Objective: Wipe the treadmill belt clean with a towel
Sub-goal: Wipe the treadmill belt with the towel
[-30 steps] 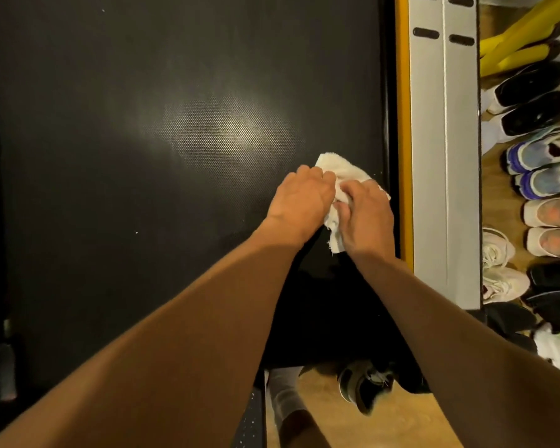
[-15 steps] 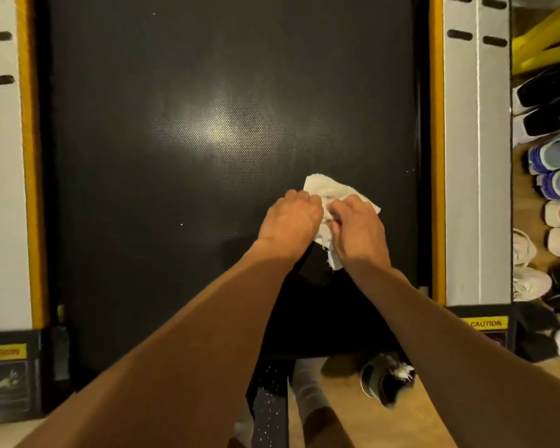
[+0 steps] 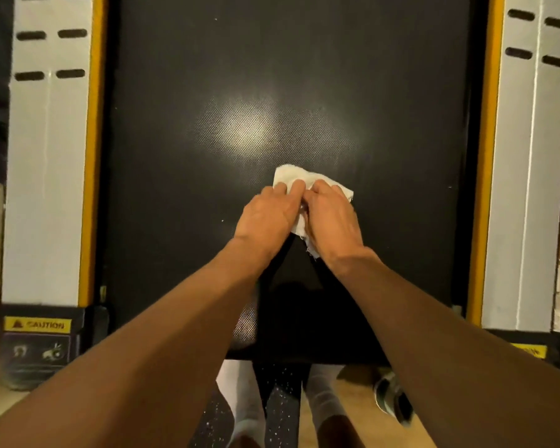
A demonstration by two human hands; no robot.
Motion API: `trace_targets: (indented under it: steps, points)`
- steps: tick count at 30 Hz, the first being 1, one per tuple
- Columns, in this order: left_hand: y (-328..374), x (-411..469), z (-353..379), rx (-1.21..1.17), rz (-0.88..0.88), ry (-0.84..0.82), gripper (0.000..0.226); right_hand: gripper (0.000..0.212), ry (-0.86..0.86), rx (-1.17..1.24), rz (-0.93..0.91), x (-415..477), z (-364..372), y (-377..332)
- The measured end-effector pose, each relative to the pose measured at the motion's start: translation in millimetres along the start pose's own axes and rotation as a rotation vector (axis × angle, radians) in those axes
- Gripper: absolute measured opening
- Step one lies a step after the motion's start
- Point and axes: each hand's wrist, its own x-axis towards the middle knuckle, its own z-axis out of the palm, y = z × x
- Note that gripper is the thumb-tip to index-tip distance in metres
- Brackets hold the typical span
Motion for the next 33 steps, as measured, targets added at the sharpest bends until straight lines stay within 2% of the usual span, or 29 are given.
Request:
trace_targets:
  steps: [3, 7, 13, 19, 25, 30, 33]
  points:
    - [-15, 1, -4, 0.006, -0.048, 0.03, 0.034, 0.025, 0.005, 0.016, 0.023, 11, 1, -19]
    - [-27, -42, 11, -0.005, -0.035, -0.032, 0.032, 0.024, -0.13, 0.025, -0.014, -20, 12, -34]
    - [-52, -19, -1, -0.057, -0.112, 0.066, 0.029, 0.023, 0.008, 0.021, 0.01, 16, 20, -57]
    - [-64, -58, 7, -0.06, -0.081, -0.007, 0.025, 0.023, -0.107, 0.035, -0.047, -13, 33, -68]
    - [-99, -32, -14, -0.022, -0.16, 0.053, 0.024, 0.024, -0.011, -0.004, -0.078, 36, 32, -103]
    - [-108, -79, -6, -0.019, -0.102, -0.068, 0.027, 0.02, -0.101, -0.038, -0.104, -5, 46, -117]
    - [-128, -65, -15, 0.091, -0.062, -0.076, 0.028, 0.019, -0.084, -0.005, -0.087, 18, 44, -133]
